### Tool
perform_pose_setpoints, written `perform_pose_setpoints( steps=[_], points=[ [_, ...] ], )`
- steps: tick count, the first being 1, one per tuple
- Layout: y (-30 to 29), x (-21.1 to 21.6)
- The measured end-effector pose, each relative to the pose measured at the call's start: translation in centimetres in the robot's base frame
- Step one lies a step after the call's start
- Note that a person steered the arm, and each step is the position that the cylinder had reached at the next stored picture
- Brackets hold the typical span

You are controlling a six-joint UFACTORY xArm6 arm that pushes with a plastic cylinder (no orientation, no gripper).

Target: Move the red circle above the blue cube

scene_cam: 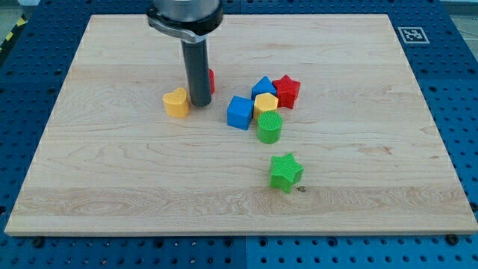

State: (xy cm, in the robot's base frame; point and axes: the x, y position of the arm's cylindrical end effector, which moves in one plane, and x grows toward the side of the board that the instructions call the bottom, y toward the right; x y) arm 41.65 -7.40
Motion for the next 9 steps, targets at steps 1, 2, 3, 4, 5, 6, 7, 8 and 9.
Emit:
perform_pose_setpoints(
  steps=[1, 2, 3, 4, 5, 6, 7, 8, 9],
  points=[
    [-2.6, -0.1],
    [-4.1, -2.1],
    [-4.2, -4.3],
    [-2.2, -4.4],
    [0.1, -4.2],
    [1.1, -3.8],
    [1.1, -4.6],
    [2.2, -5.7],
    [3.3, -4.5]
  ],
)
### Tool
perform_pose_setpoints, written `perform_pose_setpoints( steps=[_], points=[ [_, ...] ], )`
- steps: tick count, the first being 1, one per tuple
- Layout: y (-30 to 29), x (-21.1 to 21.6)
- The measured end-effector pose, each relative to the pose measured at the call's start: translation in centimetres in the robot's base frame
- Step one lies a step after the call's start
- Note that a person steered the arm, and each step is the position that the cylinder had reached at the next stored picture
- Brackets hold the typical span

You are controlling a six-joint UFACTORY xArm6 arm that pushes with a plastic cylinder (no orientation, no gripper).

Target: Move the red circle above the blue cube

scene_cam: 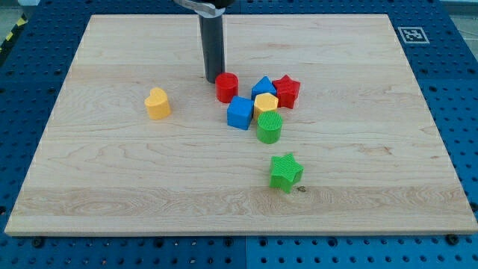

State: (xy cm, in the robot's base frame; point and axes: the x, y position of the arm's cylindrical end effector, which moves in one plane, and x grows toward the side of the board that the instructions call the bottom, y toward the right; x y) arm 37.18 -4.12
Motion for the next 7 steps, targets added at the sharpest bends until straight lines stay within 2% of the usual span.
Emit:
perform_pose_setpoints(
  steps=[2, 4, 7],
  points=[
    [-0.2, 0.7],
    [-3.3, 0.7],
    [-2.3, 1.6]
  ],
)
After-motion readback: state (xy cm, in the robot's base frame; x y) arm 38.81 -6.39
